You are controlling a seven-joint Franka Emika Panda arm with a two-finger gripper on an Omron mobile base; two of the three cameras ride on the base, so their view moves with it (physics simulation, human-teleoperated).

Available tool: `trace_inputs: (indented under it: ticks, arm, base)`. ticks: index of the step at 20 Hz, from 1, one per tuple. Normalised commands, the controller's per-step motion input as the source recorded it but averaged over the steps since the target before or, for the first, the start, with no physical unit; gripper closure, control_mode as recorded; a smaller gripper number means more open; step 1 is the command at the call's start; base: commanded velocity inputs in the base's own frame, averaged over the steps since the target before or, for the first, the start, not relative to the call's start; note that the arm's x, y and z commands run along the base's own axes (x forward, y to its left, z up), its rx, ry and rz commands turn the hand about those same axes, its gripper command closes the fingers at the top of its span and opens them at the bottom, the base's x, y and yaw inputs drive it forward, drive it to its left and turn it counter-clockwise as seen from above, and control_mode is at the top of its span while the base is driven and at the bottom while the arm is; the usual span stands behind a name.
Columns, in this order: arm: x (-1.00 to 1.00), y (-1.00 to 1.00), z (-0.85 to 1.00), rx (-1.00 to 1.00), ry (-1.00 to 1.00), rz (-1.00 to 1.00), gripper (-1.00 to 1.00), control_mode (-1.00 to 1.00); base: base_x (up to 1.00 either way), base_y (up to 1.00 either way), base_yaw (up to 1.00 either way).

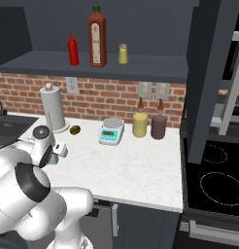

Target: Put the shaker and condiment bottle from the counter next to their counterparts in the cabinet.

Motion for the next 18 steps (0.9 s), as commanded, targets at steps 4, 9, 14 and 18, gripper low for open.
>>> trace_inputs:
  ticks: [4, 9, 14, 18]
  arm:
    - [0.01, 0.00, -0.01, 0.00, 0.00, 0.00, -1.00, -1.00]
    - [0.00, 0.00, -0.08, 0.00, 0.00, 0.00, -1.00, -1.00]
    - [0.00, 0.00, -0.27, 0.00, 0.02, 0.00, -1.00, -1.00]
    - [0.00, 0.13, -0.42, 0.00, 0.07, 0.00, 1.00, -1.00]
  base:
    - [0.00, 0.00, 0.00]
    - [0.00, 0.00, 0.00]
    - [0.00, 0.00, 0.00]
    - [0.00, 0.00, 0.00]
